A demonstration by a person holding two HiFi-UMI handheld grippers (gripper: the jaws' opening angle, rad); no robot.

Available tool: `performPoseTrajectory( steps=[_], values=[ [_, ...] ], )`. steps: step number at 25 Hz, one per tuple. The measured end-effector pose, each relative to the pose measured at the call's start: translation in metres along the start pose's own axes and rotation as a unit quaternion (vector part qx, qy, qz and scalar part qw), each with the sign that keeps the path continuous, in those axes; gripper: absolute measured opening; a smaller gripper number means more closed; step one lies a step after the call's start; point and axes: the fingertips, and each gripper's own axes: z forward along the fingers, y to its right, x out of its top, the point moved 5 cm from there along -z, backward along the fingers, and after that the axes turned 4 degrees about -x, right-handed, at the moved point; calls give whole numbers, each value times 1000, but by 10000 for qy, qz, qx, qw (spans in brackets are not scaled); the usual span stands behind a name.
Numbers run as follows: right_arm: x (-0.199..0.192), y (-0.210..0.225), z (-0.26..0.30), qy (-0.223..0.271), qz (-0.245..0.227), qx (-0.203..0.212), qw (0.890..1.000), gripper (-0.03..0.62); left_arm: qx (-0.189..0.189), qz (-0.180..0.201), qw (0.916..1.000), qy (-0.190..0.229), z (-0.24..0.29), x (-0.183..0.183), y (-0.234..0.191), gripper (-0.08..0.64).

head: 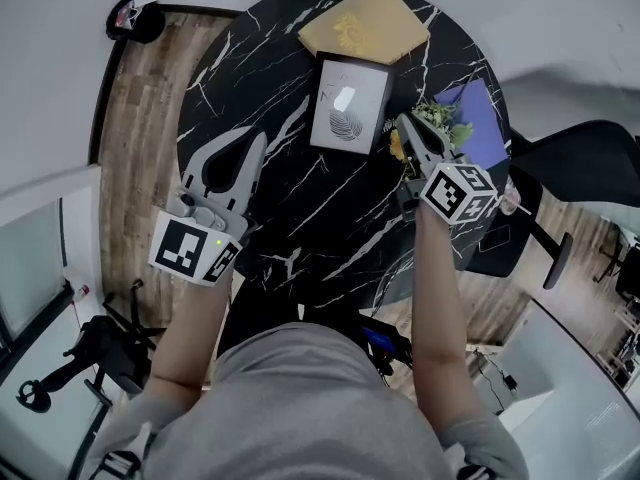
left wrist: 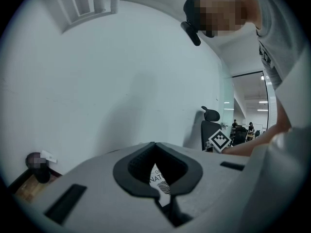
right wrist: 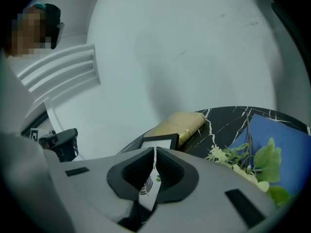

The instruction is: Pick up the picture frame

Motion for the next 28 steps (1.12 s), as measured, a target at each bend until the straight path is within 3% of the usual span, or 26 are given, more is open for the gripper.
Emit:
performPoseTrajectory(
  steps=[11, 15, 28],
  values=[
    [-11, 7, 28, -578, 48, -77, 9983, 32, -35, -135, 9999, -45, 0, -11, 1, 6],
    [-16, 6, 36, -739, 136, -84, 9971, 109, -38, -161, 9998, -59, -1, -13, 2, 6],
    [-23, 11, 53, -980, 188, -258, 9947, 158, -54, -212, 9997, -105, -4, -23, 7, 6]
  ],
)
